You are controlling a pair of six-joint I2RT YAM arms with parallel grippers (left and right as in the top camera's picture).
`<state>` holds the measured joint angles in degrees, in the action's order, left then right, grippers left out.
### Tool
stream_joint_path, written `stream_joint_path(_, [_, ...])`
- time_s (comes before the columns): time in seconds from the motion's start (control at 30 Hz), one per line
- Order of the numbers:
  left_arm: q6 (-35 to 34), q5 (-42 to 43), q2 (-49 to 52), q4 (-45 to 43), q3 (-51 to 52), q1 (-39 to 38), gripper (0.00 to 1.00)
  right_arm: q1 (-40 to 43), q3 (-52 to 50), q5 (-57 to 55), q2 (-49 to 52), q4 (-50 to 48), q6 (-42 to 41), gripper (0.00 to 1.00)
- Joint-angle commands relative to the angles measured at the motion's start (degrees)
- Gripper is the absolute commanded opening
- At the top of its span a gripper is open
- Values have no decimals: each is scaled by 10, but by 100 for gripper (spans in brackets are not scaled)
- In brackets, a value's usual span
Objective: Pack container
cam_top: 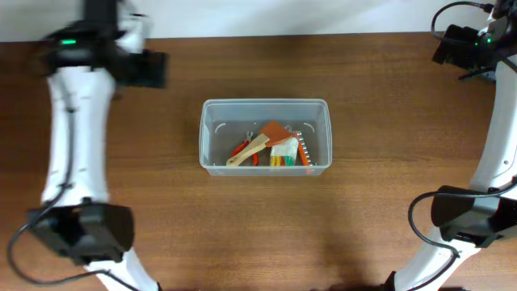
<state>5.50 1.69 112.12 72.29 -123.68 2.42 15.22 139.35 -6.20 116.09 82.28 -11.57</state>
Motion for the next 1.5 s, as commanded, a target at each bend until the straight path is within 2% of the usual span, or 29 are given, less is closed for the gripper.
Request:
stream_joint_path(0.0, [-45,2,-9,23,-6,57,99,-2,8,-5,-6,-1,2,99])
stream_joint_path(0.2, [-45,2,-9,46,-5,108,99,-2,8,-5,-6,-1,2,99])
stream_joint_path(0.9, [-45,2,-9,56,-5,111,99,-2,8,3,-6,-3,1,99])
stream_joint_path(1.03, [-47,11,-9,57,-5,111,99,-2,8,72,-7,21,2,99])
stream_joint_path(1.2, [-46,27,-10,95,-5,111,99,-17,8,145,-12,48,68,99])
stream_joint_path(1.33, [-20,50,-30,115,-5,111,99,-51,8,110,-48,89,82,99])
stream_joint_path(1.47, [-35,63,-91,111,-5,111,99,-75,8,107,-111,109,77,99])
